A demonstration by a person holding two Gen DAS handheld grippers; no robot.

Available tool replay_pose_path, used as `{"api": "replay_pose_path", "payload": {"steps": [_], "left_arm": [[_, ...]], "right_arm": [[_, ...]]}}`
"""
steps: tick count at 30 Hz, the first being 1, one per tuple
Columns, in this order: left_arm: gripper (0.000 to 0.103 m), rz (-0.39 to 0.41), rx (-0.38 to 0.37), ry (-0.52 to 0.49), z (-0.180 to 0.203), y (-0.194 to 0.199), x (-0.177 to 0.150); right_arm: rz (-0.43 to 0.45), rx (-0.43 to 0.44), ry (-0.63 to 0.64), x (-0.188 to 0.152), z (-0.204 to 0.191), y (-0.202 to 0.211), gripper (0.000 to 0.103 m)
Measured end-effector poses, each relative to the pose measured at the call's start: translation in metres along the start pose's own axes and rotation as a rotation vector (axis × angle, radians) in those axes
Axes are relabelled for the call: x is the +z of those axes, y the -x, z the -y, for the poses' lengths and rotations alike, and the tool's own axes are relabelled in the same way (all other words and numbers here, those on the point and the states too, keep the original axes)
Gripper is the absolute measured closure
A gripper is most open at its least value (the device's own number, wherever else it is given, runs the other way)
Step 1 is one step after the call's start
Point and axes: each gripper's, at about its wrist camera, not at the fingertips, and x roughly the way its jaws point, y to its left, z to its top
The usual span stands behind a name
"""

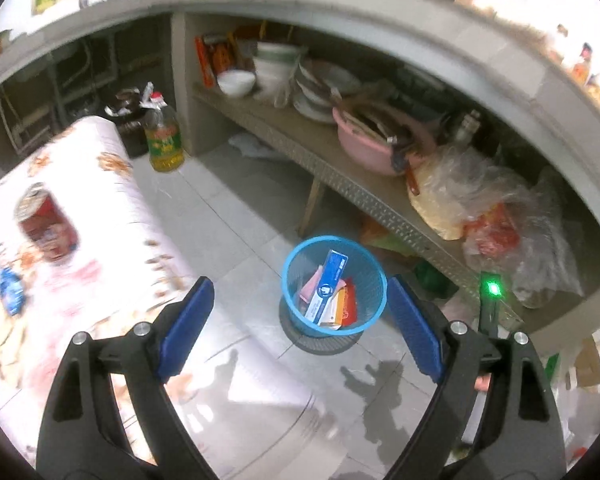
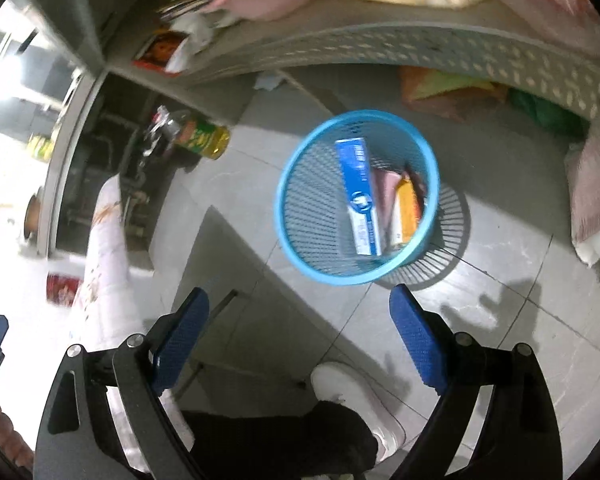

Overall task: Collect trash
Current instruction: 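Grasp the green soda bottle with the right tool while the left tool grasps a clear plastic bag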

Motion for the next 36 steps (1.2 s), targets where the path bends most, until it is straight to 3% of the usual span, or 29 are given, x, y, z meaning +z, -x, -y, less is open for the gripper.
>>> {"api": "replay_pose_path", "payload": {"steps": [3,10,15,21,25,28,30,33,36], "left_arm": [[0.019,0.043,0.025,0.022,-0.023,0.041,-0.021],[0.019,0.145,0.236,0.140,-0.101,0.128,-0.082],[0.019,0.166,0.316,0.244,-0.143,0.157,-0.116],[0.019,0.160,0.310,0.353,-0.175,0.160,-0.148],[0.020,0.161,0.334,0.362,-0.184,0.156,-0.159],[0.033,0.133,0.336,0.352,-0.190,0.148,-0.171],[0.049,0.107,0.291,0.380,-0.196,0.142,-0.178],[0.060,0.082,0.188,0.438,-0.202,0.135,-0.189],[0.061,0.081,0.113,0.434,-0.197,0.130,-0.193]], "right_arm": [[-0.006,0.014,0.058,-0.006,-0.023,0.011,0.014],[-0.034,0.067,0.205,-0.020,-0.083,0.034,0.014],[-0.059,0.113,0.295,-0.034,-0.132,0.044,0.014],[-0.135,0.191,0.385,-0.062,-0.190,0.040,0.014],[-0.217,0.247,0.425,-0.087,-0.222,0.030,0.014],[-0.283,0.274,0.462,-0.108,-0.248,0.018,0.014],[-0.319,0.295,0.480,-0.121,-0.263,0.012,0.014],[-0.364,0.316,0.502,-0.138,-0.289,-0.004,0.014],[-0.408,0.306,0.533,-0.156,-0.315,-0.021,0.014]]}}
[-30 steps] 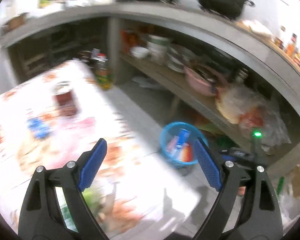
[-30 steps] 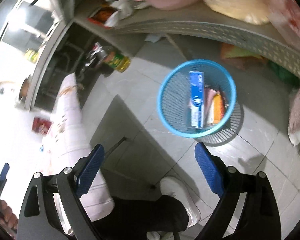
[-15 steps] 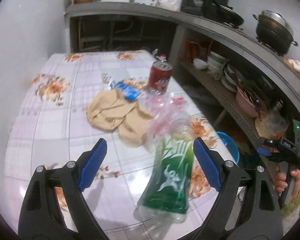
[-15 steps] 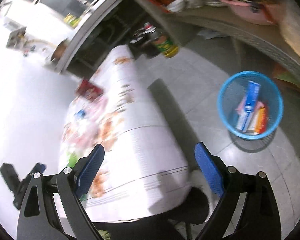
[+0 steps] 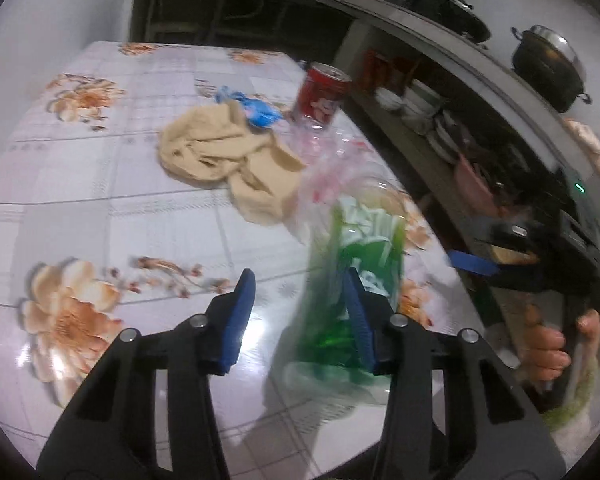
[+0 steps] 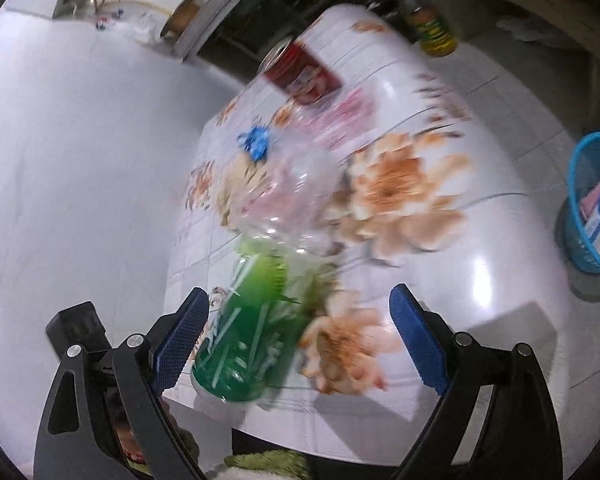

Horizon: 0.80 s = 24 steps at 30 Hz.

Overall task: Collect trash
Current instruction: 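Grasp the green soda bottle with the right tool while the left tool grasps a clear plastic bag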

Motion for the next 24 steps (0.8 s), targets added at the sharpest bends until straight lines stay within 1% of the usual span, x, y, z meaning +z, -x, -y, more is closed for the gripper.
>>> {"api": "replay_pose_path", "payload": {"steps": [3,6,9,12,14,16,17,18,19,20,21,22,23,24], "left_arm": [[0.061,-0.026,-0.082,-0.011,0.009,-0.004,-0.004],[0.061,-0.049,-0.147,-0.019,0.018,-0.011,-0.008],[0.061,-0.076,-0.240,-0.025,0.027,-0.016,-0.011],[0.061,-0.100,-0.333,-0.037,0.036,-0.020,-0.016],[0.061,-0.112,-0.382,-0.045,0.041,-0.020,-0.019],[0.061,-0.110,-0.412,-0.059,0.045,-0.019,-0.020],[0.061,-0.096,-0.410,-0.070,0.047,-0.017,-0.019],[0.061,-0.085,-0.402,-0.076,0.046,-0.015,-0.017],[0.061,-0.075,-0.391,-0.079,0.045,-0.014,-0.014],[0.061,-0.061,-0.367,-0.079,0.044,-0.013,-0.010],[0.061,-0.047,-0.339,-0.079,0.042,-0.012,-0.006],[0.061,-0.032,-0.310,-0.083,0.042,-0.011,-0.002],[0.060,-0.004,-0.258,-0.096,0.042,-0.011,0.004],[0.056,0.013,-0.217,-0.107,0.042,-0.012,0.008]], "right_arm": [[-0.039,-0.012,0.015,0.002,-0.014,-0.022,0.014],[-0.061,-0.027,0.020,0.003,-0.017,-0.035,0.014],[-0.073,-0.049,0.014,0.004,-0.014,-0.042,0.014],[-0.089,-0.052,-0.007,0.008,-0.011,-0.051,0.014],[-0.098,-0.058,-0.013,0.008,-0.006,-0.055,0.014],[-0.097,-0.044,-0.009,0.008,-0.004,-0.055,0.015],[-0.094,-0.047,-0.006,0.008,-0.003,-0.054,0.021],[-0.092,-0.056,-0.005,0.008,-0.001,-0.053,0.023],[-0.088,-0.055,-0.010,0.009,0.001,-0.053,0.029],[-0.087,-0.056,-0.016,0.009,0.003,-0.051,0.039],[-0.089,-0.052,-0.026,0.009,0.008,-0.049,0.042],[-0.087,-0.037,-0.041,0.009,0.013,-0.046,0.043],[-0.084,-0.032,-0.049,0.009,0.014,-0.045,0.043],[-0.074,-0.041,-0.049,0.008,0.017,-0.040,0.043]]}}
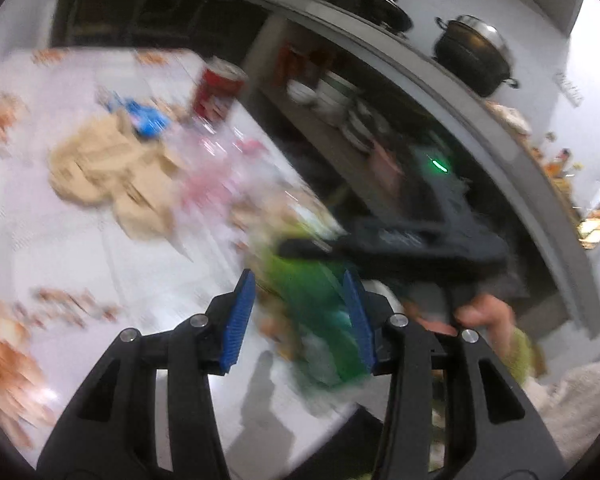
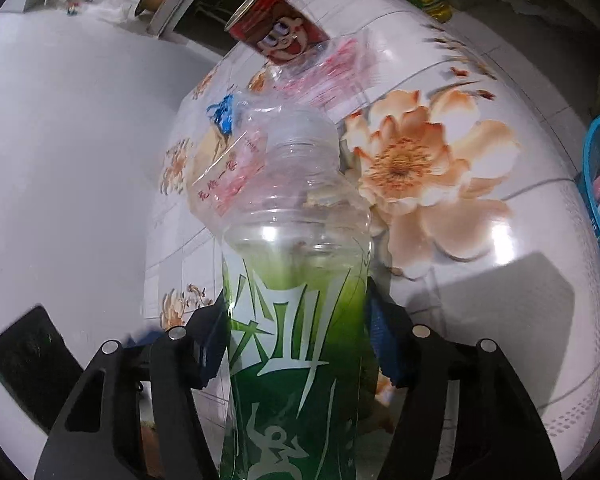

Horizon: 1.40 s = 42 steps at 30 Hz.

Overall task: Collect trash
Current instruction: 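Grasp the green soda bottle with the right tool while the left tool grasps a clear plastic bag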

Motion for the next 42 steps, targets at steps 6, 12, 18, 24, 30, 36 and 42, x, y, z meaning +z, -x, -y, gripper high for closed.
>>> {"api": "replay_pose_path", "payload": {"steps": [6,12,18,24,30,36,42], "left_arm": [[0.041,0.041,0.300,-0.144,0.001,-0.033,0.034],[0.066,-0.054,0.378,-0.056,-0.025,-0.079,0.062],[0.096,-0.066,0.368,-0.079,-0.016,-0.079,0.056],[0.099,-0.061,0.321,-0.085,0.002,-0.047,0.028],[0.098,-0.148,0.235,-0.008,0.003,-0.020,-0.009],[0.068,-0.131,0.218,0.037,-0.003,-0.007,-0.025],[0.061,-0.151,0.189,0.053,-0.009,-0.022,-0.024]], "right_arm": [[0.040,-0.038,0.014,-0.008,0.013,0.021,0.043],[0.057,-0.054,0.034,-0.014,0.016,0.030,0.043],[0.073,-0.049,0.036,-0.017,0.019,0.033,0.044],[0.069,-0.064,0.048,-0.019,0.018,0.034,0.044],[0.053,-0.087,0.080,-0.026,0.013,0.034,0.044],[0.052,-0.103,0.089,-0.027,0.010,0.033,0.044],[0.050,-0.121,0.099,-0.028,0.008,0.032,0.044]]}}
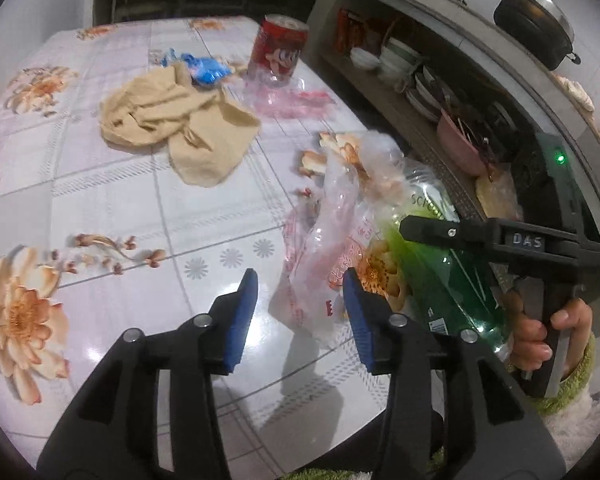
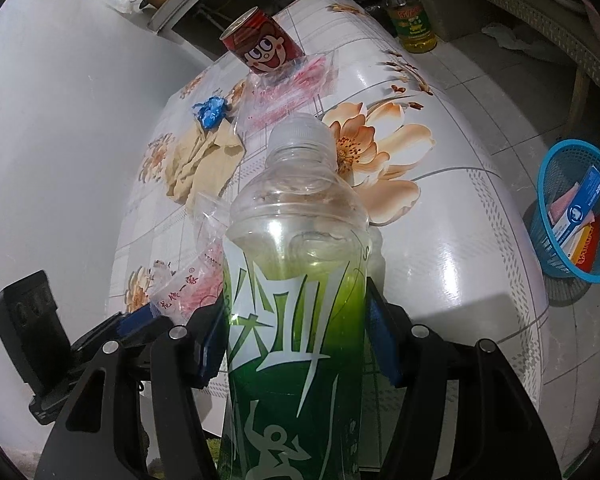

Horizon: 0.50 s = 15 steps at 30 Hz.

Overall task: Collect trash
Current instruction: 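Grasp the green soda bottle with the right tool while the left tool grasps a clear plastic bag, then lift the bottle and bag and carry both toward the blue wastebasket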

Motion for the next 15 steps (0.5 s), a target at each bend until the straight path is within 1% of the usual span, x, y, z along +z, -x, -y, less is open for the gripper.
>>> {"api": "replay_pose_path", "payload": {"steps": [4,5,6,8,9,15], "left_arm": [[0.062,-0.005,0.002,-0.011,0.004,-0.013,0.004],[0.064,-0.013,0.015,-0.009,0.004,-0.018,0.005],[0.072,-0.019,0.023,-0.007,0.005,-0.021,0.005],[0.081,-0.030,0.020,-0.001,0.005,-0.027,0.006],[0.082,-0.029,0.021,0.001,0.005,-0.028,0.006],[0.084,-0.003,0.054,-0.025,0.008,-0.028,0.006]], "right_arm": [[0.000,-0.009,0.000,0.000,-0.001,0.000,0.044],[-0.001,-0.011,-0.001,0.000,-0.002,-0.001,0.044],[-0.002,-0.012,-0.002,0.000,-0.002,-0.001,0.044],[-0.004,-0.014,-0.003,0.001,-0.002,-0.001,0.044],[-0.005,-0.015,-0.002,0.001,-0.002,-0.001,0.044],[-0.018,-0.012,-0.010,0.002,-0.002,-0.002,0.043]]}}
